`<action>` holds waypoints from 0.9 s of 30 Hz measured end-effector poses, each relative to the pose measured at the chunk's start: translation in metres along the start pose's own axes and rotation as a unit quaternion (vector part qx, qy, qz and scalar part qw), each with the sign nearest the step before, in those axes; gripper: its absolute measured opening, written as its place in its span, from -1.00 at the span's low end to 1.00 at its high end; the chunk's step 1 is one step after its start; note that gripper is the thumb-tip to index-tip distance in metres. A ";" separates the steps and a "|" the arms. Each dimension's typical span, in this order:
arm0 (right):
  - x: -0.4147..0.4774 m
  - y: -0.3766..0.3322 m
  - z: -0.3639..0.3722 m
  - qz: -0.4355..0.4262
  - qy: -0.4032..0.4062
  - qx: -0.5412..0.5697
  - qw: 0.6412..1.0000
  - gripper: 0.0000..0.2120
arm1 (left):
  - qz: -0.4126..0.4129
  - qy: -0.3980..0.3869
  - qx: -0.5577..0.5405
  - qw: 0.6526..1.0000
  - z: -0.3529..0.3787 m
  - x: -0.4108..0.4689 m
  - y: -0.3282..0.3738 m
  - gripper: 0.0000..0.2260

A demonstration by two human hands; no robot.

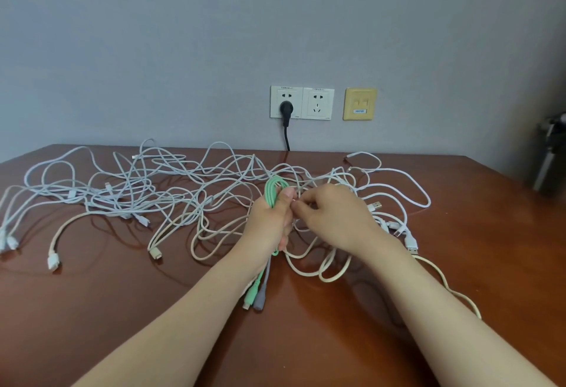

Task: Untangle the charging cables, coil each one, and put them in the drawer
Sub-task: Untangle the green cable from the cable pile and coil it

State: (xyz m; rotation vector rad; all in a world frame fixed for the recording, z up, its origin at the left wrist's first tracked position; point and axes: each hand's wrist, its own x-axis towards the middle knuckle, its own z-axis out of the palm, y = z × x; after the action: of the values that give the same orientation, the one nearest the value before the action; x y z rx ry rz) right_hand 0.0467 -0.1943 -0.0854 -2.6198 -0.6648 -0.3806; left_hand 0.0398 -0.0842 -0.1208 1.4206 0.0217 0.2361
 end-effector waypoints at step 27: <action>-0.003 0.008 -0.003 -0.045 -0.056 0.038 0.997 -0.72 | -0.059 -0.205 0.075 0.974 -0.014 -0.004 0.008 -0.49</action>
State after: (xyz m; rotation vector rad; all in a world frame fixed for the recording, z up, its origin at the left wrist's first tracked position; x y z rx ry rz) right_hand 0.0479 -0.2030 -0.0860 -2.5596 -0.8188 -0.2305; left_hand 0.0328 -0.0702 -0.1159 1.5892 -0.2192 -0.1648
